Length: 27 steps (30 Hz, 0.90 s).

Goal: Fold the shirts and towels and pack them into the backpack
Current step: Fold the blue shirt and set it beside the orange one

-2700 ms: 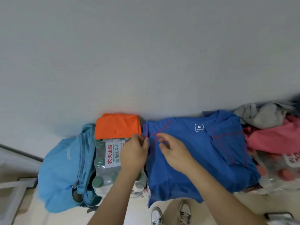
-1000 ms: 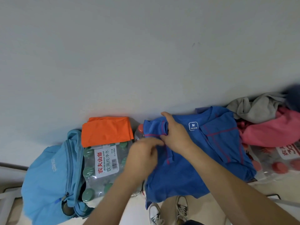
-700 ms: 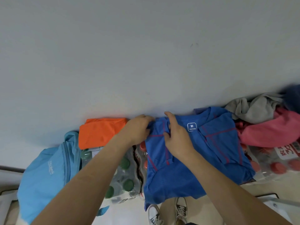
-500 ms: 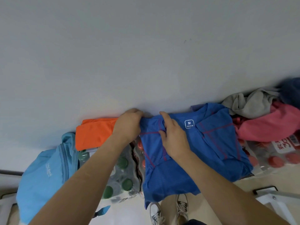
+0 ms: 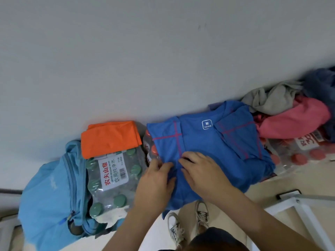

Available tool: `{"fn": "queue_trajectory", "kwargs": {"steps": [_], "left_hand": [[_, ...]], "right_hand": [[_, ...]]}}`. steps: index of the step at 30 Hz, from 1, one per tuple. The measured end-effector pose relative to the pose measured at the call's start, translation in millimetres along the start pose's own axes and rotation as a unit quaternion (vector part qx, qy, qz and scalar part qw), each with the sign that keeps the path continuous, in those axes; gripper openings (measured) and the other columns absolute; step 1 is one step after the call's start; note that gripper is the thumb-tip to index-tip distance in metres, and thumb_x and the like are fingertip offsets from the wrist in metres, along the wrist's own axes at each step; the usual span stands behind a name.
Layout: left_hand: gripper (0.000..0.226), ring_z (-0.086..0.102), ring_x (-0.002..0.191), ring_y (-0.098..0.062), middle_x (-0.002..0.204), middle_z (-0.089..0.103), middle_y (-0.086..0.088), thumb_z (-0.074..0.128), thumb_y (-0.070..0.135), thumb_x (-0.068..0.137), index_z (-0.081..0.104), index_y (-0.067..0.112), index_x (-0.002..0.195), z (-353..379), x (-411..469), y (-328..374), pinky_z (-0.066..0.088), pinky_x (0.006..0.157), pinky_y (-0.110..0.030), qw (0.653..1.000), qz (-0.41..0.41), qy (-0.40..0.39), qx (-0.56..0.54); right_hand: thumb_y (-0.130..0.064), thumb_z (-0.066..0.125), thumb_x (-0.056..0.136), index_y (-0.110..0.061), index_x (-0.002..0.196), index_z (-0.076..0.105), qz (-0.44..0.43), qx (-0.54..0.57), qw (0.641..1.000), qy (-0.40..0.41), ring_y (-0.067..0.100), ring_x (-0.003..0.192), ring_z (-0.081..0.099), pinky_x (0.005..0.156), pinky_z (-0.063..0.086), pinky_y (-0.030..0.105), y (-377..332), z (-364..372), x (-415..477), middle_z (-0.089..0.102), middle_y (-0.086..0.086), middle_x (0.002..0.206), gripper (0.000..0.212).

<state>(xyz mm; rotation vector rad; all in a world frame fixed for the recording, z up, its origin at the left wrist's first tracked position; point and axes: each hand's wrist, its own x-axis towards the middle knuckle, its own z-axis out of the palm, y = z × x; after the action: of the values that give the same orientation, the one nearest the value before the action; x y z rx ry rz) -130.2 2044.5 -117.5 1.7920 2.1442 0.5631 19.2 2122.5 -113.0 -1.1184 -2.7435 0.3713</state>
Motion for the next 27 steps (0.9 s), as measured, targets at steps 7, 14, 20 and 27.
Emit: {"fn": "queue_trajectory", "kwargs": {"steps": [7,14,20,27], "left_hand": [[0.038,0.063,0.069,-0.022,0.094,0.061,-0.002,0.062,0.004,0.074,0.064,0.020,0.108,5.8,-31.2,5.5,0.050,0.052,-0.031,0.996,-0.031,0.060,-0.057],[0.060,0.057,0.078,-0.019,0.103,0.056,-0.006,0.064,-0.013,0.065,0.051,0.018,0.114,25.5,-66.9,17.9,0.049,0.057,-0.028,0.992,0.053,0.114,-0.019],[0.038,0.054,0.074,-0.010,0.094,0.053,0.009,0.071,0.011,0.077,0.047,0.024,0.103,75.0,-107.1,14.8,0.041,0.064,-0.022,0.935,-0.257,0.126,-0.210],[0.029,0.062,0.095,-0.026,0.103,0.069,-0.006,0.070,0.027,0.082,0.068,0.013,0.107,132.6,-104.9,-15.0,0.047,0.077,-0.031,0.869,-0.449,-0.003,-0.208]], "right_hand": [[-0.040,0.039,0.086,-0.012,0.103,0.069,-0.006,-0.080,0.997,0.010,0.019,0.084,0.064,0.073,0.051,0.033,-7.3,3.5,-6.7,0.065,0.000,0.100,0.044],[-0.059,0.065,0.073,-0.004,0.110,0.068,-0.064,-0.153,0.986,-0.021,0.020,0.095,0.066,0.083,0.053,0.032,-2.5,3.1,-9.3,0.068,0.005,0.106,0.067],[-0.054,0.061,0.082,-0.003,0.125,0.059,-0.077,-0.132,0.988,-0.021,0.025,0.108,0.060,0.091,0.048,0.037,1.8,0.9,-13.0,0.061,0.008,0.121,0.066],[-0.055,0.040,0.094,-0.010,0.143,0.035,-0.085,-0.120,0.989,-0.030,0.022,0.127,0.042,0.103,0.031,0.036,6.9,1.3,-16.0,0.041,0.004,0.140,0.067]]}}
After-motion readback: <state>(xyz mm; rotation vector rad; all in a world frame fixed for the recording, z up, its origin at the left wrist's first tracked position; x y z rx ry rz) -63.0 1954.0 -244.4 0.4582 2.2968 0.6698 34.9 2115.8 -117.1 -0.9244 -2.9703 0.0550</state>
